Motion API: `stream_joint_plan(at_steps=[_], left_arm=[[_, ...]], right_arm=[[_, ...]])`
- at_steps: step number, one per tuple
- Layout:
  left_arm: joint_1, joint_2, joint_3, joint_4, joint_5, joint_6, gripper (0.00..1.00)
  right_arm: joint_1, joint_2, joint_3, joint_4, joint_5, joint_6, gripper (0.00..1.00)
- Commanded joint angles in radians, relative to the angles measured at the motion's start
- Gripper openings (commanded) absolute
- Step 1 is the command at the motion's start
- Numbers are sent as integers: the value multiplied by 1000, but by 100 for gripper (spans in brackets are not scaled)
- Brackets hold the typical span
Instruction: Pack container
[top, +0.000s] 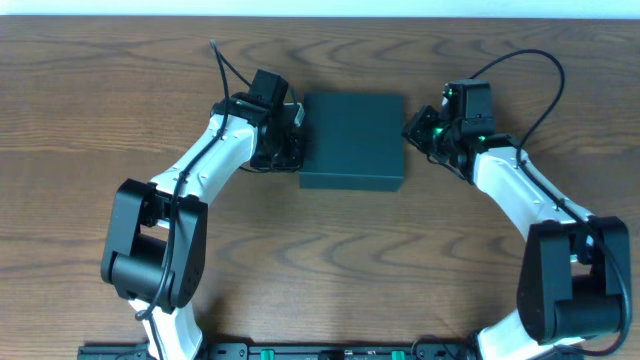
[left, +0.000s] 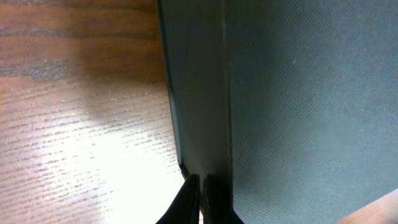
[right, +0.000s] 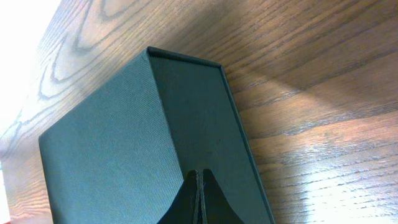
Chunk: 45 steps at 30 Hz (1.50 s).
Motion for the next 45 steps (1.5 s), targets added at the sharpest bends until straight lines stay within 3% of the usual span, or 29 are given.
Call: stream_joint_plan(at_steps=[1,6,25,32,37,39,42,43,45], left_arm=[[-10,20,0,-11,12,-2,6],[-3,20,0,-5,-76,-2,6],[37,16,0,-4,-63,-2,6],[38,16,0,8,-67,-1,6],[65,-11,85,-51,-190,45,6],[83,-37,148,-97,-233,62,6],[120,-93,289,-193,-299,109,6],[133,-119,339,-227,-315,129,11],[150,-167,407,-274,-322,152,32]], right_arm=[[17,2,0,3,-17,12,2],[17,2,0,-3,-15,12,1],[91,2,0,27,47,34,1],[4,1,3,25,37,34,2],[-101,-45,44,13,-105,-130,2],[-123,-72,66,-22,-106,-166,19],[-147,-146,129,-130,-105,-261,60],[-148,-177,158,-177,-103,-305,72],[-148,-242,226,-285,-76,-395,90]])
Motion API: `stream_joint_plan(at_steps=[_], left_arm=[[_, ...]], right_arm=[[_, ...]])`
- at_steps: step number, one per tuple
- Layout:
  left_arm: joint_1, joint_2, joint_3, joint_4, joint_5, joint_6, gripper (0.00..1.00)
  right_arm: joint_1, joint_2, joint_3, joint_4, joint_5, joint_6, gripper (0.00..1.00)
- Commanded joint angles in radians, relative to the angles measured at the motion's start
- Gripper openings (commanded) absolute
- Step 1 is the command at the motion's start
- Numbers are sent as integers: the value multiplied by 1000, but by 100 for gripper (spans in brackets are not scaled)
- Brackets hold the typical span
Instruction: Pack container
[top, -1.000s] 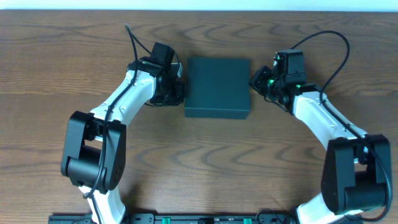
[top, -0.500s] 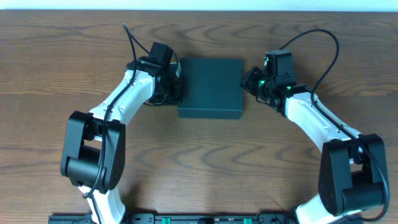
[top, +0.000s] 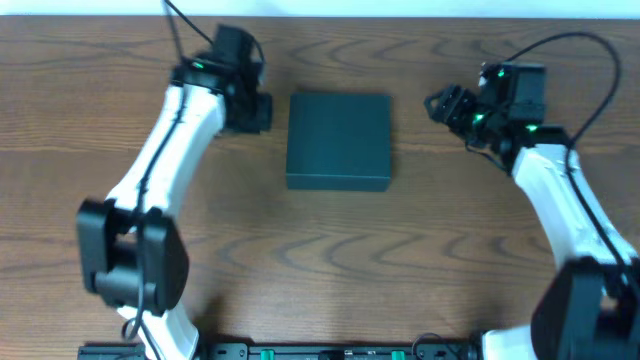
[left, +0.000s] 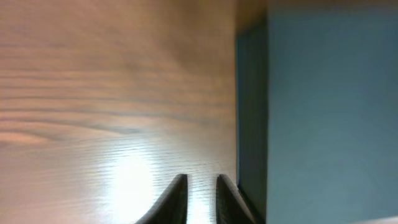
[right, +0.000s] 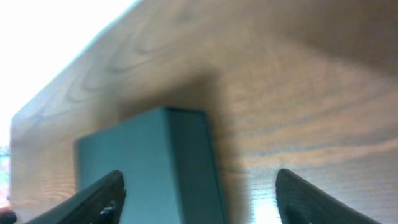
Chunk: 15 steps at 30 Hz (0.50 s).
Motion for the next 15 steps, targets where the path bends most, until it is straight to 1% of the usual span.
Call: stream_joint_plan(at_steps=[1,2,3,6,7,9,11,13,15], left_arm=[[27,-135,123,-55,-60,70,55],[32,-179,146,-76,-60,92,84],[32,-226,157,-92,-60,112,95],[32,-370,158,-152,-81,140,96],[32,-414,158,-183,-95,141,95],[32,-505,158,-257,-122,140,95],[32,-624,157,-344,-138,138,95],[32,-716,155,-391,-137,117,95],[32,-845,142,-422,-137,97,95]], right_arm=[[-7,-123,121,-111,28,-197,99],[-6,-171,165,-188,82,-252,99],[-6,-206,194,-238,127,-285,99],[-7,-337,232,-354,265,-368,99],[-7,-381,232,-383,287,-373,99],[-7,-468,232,-439,293,-382,99],[-7,-599,232,-520,286,-389,99],[-7,-709,232,-583,286,-389,99],[-7,-832,231,-654,294,-388,99]])
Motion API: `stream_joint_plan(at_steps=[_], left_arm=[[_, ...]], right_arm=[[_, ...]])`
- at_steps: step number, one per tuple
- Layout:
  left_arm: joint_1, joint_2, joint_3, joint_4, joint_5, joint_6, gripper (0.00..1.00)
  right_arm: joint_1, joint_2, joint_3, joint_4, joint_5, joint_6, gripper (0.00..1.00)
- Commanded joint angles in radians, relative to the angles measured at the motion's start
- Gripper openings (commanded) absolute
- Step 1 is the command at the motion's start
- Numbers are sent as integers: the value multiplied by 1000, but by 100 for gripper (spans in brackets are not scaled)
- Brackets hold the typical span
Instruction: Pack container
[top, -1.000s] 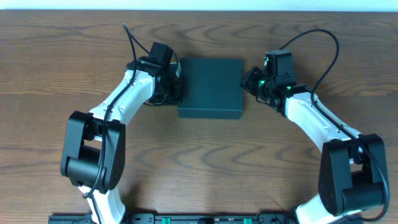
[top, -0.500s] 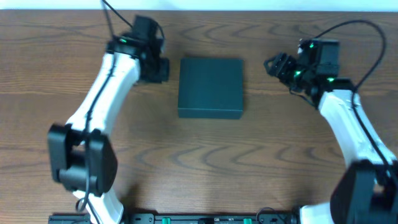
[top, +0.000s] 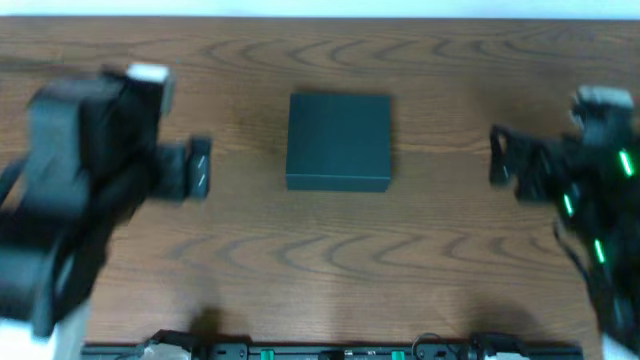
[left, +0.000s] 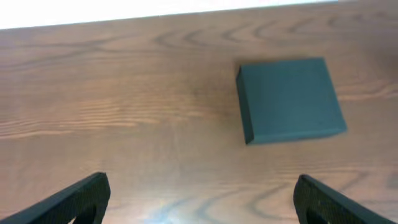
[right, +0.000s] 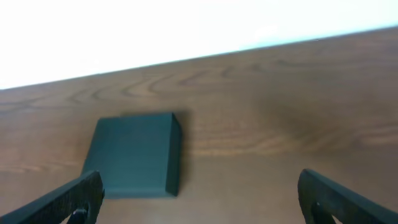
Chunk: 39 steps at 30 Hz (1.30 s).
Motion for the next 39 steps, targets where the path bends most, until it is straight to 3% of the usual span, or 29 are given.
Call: stream_joint_plan(at_steps=[1,7,12,17,20,24,26,30,39], left_arm=[[1,-189,-22,-24,-23,-24,95],[1,-682,-310,119,16,-57,96],[1,-903,-742,349,37,-111,95],[1,-871,-1157,826,105,-70,96],[1,-845,-1310,985,104,17,95],[2,-773,-1503,1268,101,4,96],[2,-714,-1576,1405,65,-5,95],[2,-607,-1600,1431,25,-5,96],[1,-352,-1601,1480,35,-12,95]], right_arm=[[-6,-183,4,-71,32,-32,99],[-6,-541,-122,-121,29,-51,99],[-6,-657,-426,80,-168,-97,99],[-6,-655,-815,564,-212,-96,99],[-6,-654,-941,699,-207,-154,99],[-6,-608,-1164,859,-198,-180,99],[-6,-567,-1264,970,-205,-126,99],[-6,-527,-1367,1145,-205,-93,99],[-6,-523,-1413,1141,-168,-91,99]])
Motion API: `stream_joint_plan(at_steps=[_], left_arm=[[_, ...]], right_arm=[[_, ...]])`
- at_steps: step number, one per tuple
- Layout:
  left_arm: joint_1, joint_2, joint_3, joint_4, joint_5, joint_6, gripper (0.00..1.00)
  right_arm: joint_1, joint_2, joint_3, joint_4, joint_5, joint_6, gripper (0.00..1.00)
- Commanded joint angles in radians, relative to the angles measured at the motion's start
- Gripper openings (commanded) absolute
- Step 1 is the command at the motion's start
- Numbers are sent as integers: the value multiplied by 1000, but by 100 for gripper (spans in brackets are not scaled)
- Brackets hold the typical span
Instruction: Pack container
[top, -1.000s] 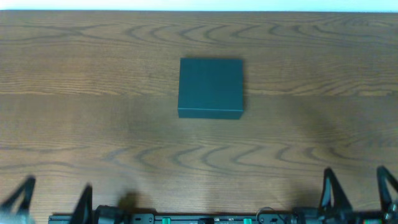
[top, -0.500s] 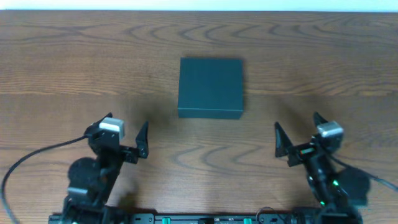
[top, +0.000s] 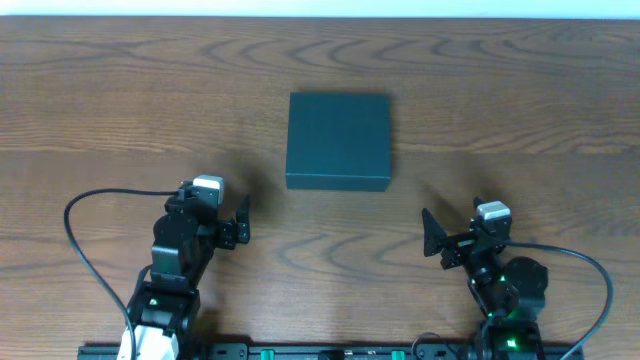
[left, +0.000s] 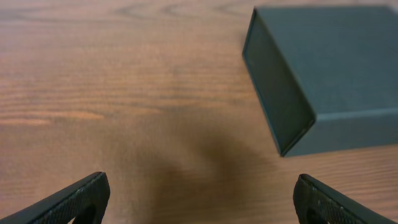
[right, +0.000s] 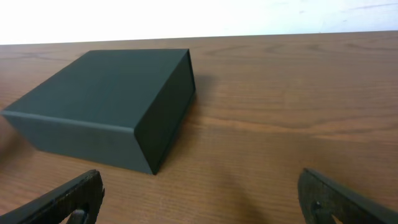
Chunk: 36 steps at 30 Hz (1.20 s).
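Note:
The dark green box lies closed on the wooden table, at the middle towards the far side. My left gripper sits low at the near left, open and empty, well short of the box. In the left wrist view the box is ahead to the right, beyond the wide-spread fingers. My right gripper sits at the near right, also open and empty. The right wrist view shows the box ahead to the left, past the gripper.
Both arms are folded close to the table's near edge, with black cables looping beside them. A white strip runs along the table's far edge. Bare wood lies between the grippers and the box.
Both arms were raised and blurred out at the table's sides; now they sit folded low at the near edge. Both grippers stay wide open. The box has not moved.
Both grippers were shut and pressed against the box's left and right sides. Then they stood apart from the box, which had shifted a little left. Then the arms were up and out to the sides, wide open, and now they are folded at the front.

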Motion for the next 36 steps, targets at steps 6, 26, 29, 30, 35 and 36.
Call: stream_joint_plan(at_steps=[6,26,29,30,35,36], left_arm=[[2,73,-2,-76,-19,-87,95],[-5,-287,-232,-198,-29,-87,95],[-5,-379,-231,-199,-29,-87,95],[-5,-402,-231,-199,-29,-87,95],[-4,-543,-231,-199,-29,-87,95],[-4,-566,-231,-199,-29,-87,95]], right_arm=[[-6,0,-3,-16,45,12,99],[3,-150,-3,-164,45,12,99],[11,-253,-3,-164,45,12,99],[11,-280,-3,-164,45,12,99],[11,-374,-3,-161,45,12,99],[11,-375,-3,-164,46,11,99]])
